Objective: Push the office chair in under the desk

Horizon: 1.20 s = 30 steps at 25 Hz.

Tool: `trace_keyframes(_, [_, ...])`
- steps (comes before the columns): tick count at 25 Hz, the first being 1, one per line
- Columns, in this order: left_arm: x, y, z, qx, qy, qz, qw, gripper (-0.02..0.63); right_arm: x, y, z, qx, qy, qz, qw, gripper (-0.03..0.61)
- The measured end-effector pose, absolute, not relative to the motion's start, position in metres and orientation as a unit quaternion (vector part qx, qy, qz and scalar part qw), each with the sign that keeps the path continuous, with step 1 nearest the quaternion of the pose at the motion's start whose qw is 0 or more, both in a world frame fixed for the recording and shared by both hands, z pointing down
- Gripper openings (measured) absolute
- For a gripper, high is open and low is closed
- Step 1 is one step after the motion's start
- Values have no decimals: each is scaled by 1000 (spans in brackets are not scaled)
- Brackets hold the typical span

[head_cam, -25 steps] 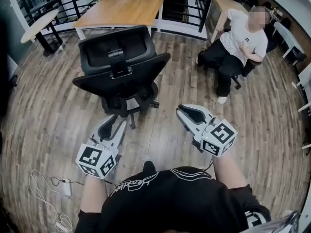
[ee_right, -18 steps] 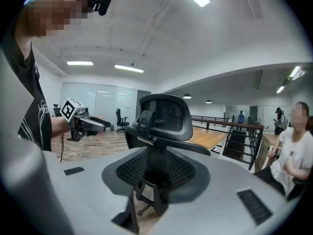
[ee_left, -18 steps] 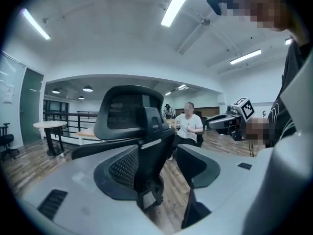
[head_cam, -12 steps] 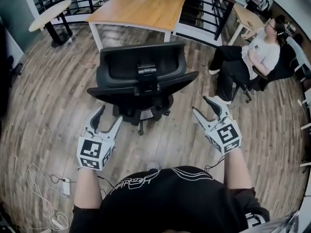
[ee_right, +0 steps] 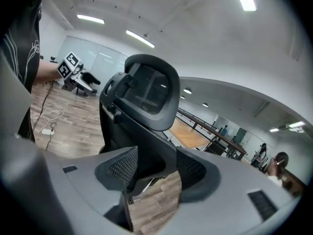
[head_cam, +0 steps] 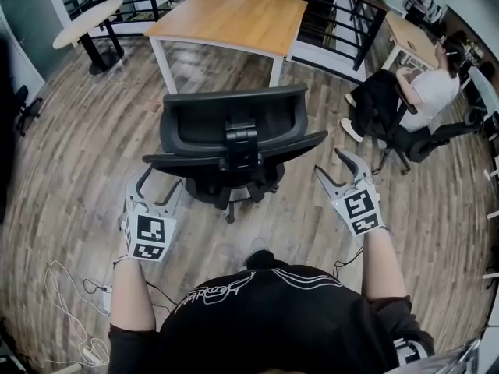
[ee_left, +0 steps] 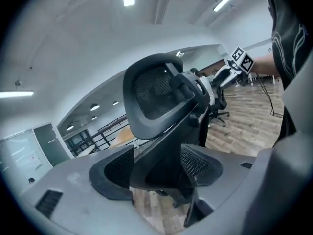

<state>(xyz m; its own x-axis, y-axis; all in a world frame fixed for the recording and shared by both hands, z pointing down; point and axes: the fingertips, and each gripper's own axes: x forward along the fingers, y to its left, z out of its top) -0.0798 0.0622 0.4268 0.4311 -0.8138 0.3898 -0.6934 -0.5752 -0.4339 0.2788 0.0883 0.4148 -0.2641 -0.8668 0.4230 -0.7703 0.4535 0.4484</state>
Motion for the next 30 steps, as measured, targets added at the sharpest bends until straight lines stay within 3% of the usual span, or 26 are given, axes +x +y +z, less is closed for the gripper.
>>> trace_keyframes(11, [-84, 21, 451, -792, 429, -398, 175, 279, 291, 25, 450, 467, -750, -170, 436, 265])
trace_keyframes(30, [-78, 8, 457, -812, 407, -394, 139, 242, 287, 2, 456, 421, -791, -175, 408, 265])
